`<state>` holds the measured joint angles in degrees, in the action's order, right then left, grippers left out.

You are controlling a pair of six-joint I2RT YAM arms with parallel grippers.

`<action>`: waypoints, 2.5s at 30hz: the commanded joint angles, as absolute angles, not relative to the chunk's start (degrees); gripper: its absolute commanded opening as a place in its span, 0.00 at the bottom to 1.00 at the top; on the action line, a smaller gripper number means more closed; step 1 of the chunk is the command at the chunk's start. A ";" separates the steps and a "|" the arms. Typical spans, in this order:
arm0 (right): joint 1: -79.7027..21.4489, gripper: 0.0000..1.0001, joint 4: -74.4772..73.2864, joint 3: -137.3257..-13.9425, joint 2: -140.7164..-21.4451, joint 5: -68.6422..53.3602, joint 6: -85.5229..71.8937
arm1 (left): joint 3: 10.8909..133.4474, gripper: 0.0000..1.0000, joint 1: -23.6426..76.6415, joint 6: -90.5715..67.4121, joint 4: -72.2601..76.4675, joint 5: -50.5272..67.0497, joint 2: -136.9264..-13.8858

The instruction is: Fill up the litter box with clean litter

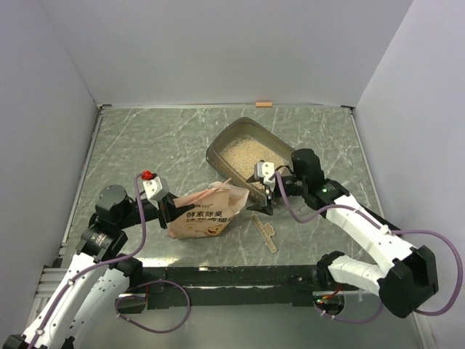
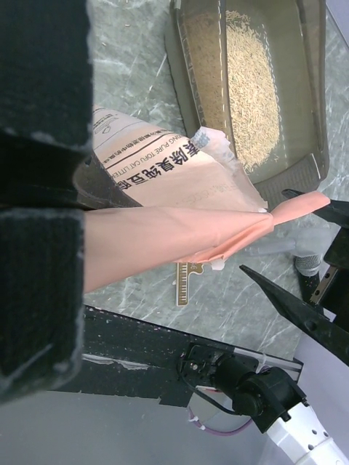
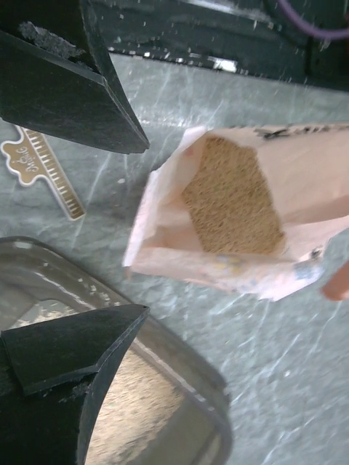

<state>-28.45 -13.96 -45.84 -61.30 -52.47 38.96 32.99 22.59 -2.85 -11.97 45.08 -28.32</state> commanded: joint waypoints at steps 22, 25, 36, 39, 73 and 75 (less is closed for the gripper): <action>-26.46 0.86 -3.53 -50.28 -76.20 -69.17 40.35 | 33.49 0.01 22.94 -4.92 -9.58 44.12 -26.28; -26.63 0.82 1.48 -49.31 -77.08 -70.84 37.18 | 33.40 0.01 22.94 -5.01 -9.58 44.12 -26.28; -27.60 0.36 0.26 -50.19 -81.73 -74.53 36.56 | 33.57 0.01 22.94 -4.83 -9.84 42.54 -26.10; -27.86 0.14 2.89 -48.87 -82.00 -74.10 35.16 | 33.57 0.01 22.94 -4.92 -9.93 41.40 -25.84; -29.27 0.00 -8.00 -30.06 -28.30 -42.98 12.39 | 23.47 0.29 26.35 -28.48 30.06 51.77 -37.36; -29.18 0.00 -7.82 -29.88 -27.95 -43.24 11.96 | 22.77 0.34 27.33 -29.61 30.67 52.03 -37.18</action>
